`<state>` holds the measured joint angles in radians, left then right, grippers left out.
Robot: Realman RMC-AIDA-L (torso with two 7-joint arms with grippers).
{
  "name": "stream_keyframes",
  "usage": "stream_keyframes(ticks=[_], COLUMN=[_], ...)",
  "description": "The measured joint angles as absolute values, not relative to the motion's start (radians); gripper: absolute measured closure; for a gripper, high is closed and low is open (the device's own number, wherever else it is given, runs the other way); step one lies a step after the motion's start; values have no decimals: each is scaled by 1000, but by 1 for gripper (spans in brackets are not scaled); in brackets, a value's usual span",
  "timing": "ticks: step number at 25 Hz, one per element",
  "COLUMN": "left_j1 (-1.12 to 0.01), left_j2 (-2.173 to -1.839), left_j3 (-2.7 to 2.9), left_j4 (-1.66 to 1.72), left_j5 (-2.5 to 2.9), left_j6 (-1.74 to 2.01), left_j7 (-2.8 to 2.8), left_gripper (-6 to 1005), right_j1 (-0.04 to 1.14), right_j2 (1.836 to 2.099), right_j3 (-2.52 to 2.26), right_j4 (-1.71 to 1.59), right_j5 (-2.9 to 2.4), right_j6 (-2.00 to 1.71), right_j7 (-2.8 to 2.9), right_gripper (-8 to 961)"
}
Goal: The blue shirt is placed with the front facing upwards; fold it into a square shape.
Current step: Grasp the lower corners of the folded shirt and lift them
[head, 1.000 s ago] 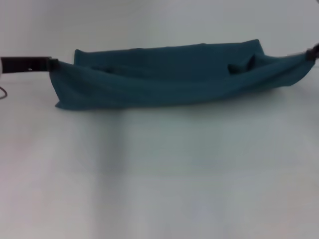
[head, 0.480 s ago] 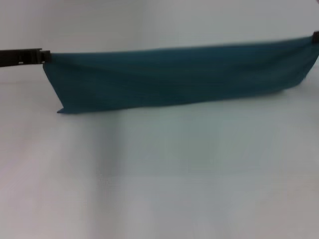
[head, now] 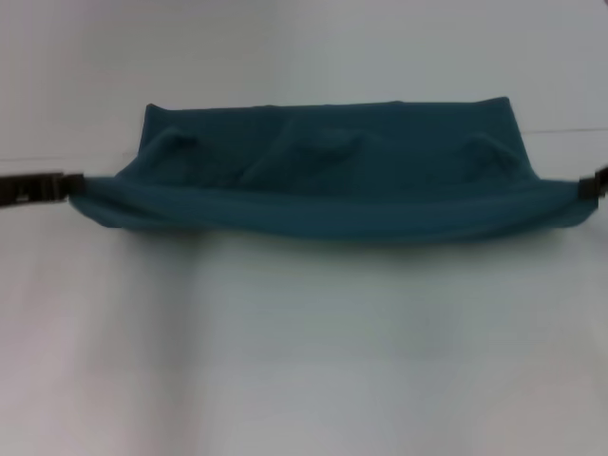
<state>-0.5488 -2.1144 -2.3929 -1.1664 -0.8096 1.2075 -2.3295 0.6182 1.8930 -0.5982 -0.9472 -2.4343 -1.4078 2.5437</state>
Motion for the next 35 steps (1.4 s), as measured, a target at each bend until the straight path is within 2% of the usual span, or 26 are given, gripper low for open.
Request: stream_keyframes(ticks=[4,7,18,29,35], left_j1=[-489,-443,-377,-281,-213], left_j2=[-2143,-2152,-2159,-2171,-2174], left_j3=[-2395,-2416,-2487,-2527,-2531], left_j4=[-1240,-1276,-1315,-1344,-1343], left_j5=[-810,-842,-884,-980,-1022], left_j6=[1258,1313,1432,1571,1614], left_j7=[-2314,-2306,-2303,-2282,-2277], left_gripper=[989,990,990,988,989], right_j1=[573,539,430,381,366], right_j2=[1900,1900,1917,1924,1937], right_j3=[-594,-591,-511,-385,-385], right_j4=[-950,-951,-962,-986,-990], right_j5=[-2420,-2402,-2382,-2380,-2380], right_j6=[-1460,-1499,-1619,-1744,-1761], right_j7=[2529,2520,2481,2441,2437], right_gripper=[933,933,931,927,924])
